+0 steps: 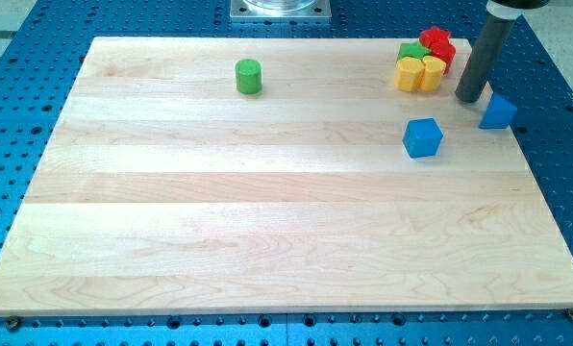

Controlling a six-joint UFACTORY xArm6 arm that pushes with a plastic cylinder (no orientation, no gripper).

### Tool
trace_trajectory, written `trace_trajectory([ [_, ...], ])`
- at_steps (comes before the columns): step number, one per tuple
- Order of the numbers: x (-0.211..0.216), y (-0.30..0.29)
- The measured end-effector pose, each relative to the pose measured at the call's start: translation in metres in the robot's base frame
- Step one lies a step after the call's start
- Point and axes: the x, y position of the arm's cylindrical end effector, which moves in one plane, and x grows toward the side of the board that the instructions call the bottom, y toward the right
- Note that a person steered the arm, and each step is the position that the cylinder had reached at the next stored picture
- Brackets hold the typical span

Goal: Place the triangle right to the cube

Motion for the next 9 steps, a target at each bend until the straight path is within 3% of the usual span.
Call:
trace_trajectory([
  [2,-0.012,0.083],
  [5,0.088,-0.021],
  [7,0.085,-0.005],
  [9,0.145,-0.007],
])
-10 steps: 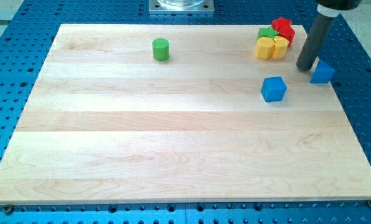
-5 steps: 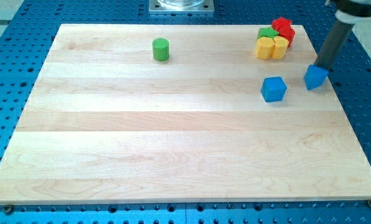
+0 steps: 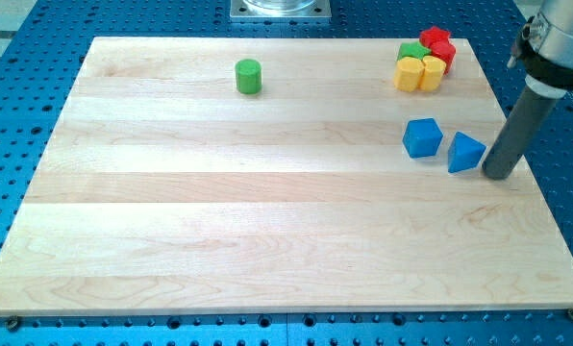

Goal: Place the triangle right to the cube

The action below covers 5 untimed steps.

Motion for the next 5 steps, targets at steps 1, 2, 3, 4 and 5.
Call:
trace_trajectory([
  [1,0.003,-0.023],
  [2,-0.016,-0.03],
  [3,-0.018,-0.029],
  [4,-0.017,-0.026],
  [5,-0.032,-0.027],
])
